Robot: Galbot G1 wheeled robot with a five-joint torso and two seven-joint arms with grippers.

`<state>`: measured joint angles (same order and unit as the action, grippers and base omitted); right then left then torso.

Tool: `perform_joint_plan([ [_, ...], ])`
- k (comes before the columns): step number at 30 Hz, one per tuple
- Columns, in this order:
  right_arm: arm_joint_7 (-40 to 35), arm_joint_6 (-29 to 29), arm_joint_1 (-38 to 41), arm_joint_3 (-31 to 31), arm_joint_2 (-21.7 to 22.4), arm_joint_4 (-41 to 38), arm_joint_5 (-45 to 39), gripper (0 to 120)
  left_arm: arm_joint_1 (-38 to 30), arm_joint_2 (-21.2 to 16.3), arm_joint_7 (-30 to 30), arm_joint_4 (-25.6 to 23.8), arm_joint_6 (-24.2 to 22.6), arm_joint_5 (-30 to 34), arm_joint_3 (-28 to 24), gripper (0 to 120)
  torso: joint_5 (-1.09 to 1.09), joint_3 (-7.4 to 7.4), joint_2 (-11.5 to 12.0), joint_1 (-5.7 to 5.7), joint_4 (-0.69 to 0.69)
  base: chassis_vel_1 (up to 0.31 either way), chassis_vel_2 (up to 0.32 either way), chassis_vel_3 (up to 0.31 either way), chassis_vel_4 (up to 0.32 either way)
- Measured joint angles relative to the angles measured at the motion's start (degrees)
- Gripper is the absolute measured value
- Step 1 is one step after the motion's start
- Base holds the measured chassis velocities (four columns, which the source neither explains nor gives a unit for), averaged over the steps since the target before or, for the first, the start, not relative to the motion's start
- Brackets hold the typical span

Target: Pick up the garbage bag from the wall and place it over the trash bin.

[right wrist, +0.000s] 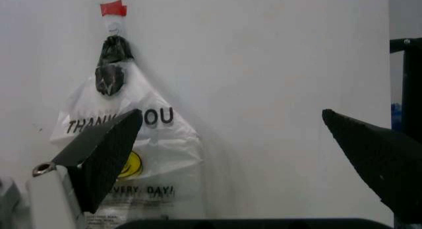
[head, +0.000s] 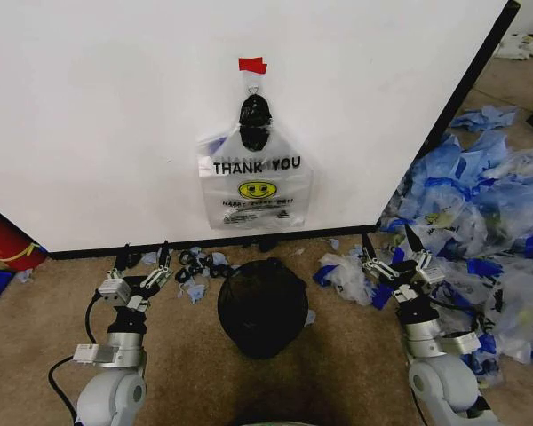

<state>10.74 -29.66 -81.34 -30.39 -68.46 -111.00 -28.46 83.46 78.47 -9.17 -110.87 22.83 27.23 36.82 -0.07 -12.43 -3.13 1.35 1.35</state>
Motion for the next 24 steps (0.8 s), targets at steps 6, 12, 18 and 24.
perform_joint_plan([
  [6,-0.7,0.3,1.1,1.3,0.4,1.1,-0.7,100,-0.1,0.0,0.0,0.4,0.0,-0.1,0.0,99,0.00,0.00,0.0,0.00,0.00,0.000,0.000,0.000,0.000],
  [12,-4.5,2.5,5.1,7.6,1.6,2.3,-4.5,100,0.0,0.3,0.0,1.0,0.0,-0.8,0.0,99,0.00,0.00,0.0,0.00,0.01,0.000,0.000,0.000,0.000],
  [18,-8.7,6.9,12.5,16.7,3.4,2.8,-15.8,100,-0.3,1.3,0.0,2.1,0.0,-1.9,-0.3,99,-0.01,0.00,0.0,0.00,-0.03,0.000,0.000,0.000,0.000],
  [24,-8.9,8.7,20.0,23.8,4.9,3.6,-28.5,100,-1.0,2.3,0.0,3.8,-0.2,-3.5,-1.2,99,0.01,-0.01,0.0,0.00,0.01,0.000,0.000,0.000,0.000],
])
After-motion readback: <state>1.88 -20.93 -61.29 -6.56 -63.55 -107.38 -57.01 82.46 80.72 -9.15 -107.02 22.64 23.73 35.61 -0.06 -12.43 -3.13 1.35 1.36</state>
